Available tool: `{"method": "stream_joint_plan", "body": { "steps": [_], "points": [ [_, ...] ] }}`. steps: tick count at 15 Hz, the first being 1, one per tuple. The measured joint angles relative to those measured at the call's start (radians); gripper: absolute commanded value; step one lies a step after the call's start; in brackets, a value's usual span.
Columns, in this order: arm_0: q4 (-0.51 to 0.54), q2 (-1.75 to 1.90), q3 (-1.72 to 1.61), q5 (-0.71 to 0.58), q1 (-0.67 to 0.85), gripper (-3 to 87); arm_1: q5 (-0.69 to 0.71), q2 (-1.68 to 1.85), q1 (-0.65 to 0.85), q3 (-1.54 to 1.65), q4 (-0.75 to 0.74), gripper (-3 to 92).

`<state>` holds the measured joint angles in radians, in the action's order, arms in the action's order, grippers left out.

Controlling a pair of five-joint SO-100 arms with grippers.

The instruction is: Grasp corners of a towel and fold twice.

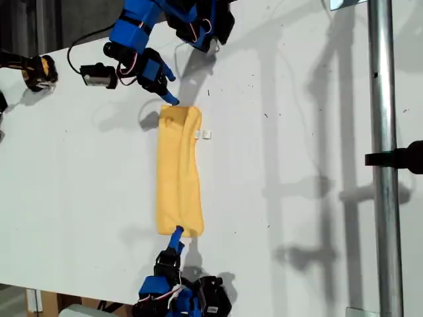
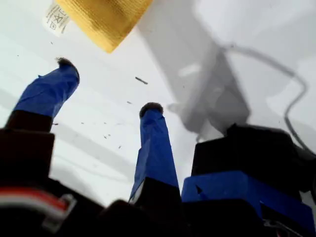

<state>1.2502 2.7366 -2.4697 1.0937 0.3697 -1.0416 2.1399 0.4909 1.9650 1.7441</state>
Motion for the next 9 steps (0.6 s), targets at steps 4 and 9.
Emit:
{"method": "stream_joint_plan", "body": {
  "steps": [4,9],
  "points": [
    [-0.063,0.549,-0.322,0.077,-0.209,24.1,-0.183,0.362,-0.071,0.262,-0.025,18.4],
    [-0.115,0.729,-0.492,0.120,-0.327,23.9,-0.186,0.196,-0.141,0.376,-0.298,47.8]
  ]
}}
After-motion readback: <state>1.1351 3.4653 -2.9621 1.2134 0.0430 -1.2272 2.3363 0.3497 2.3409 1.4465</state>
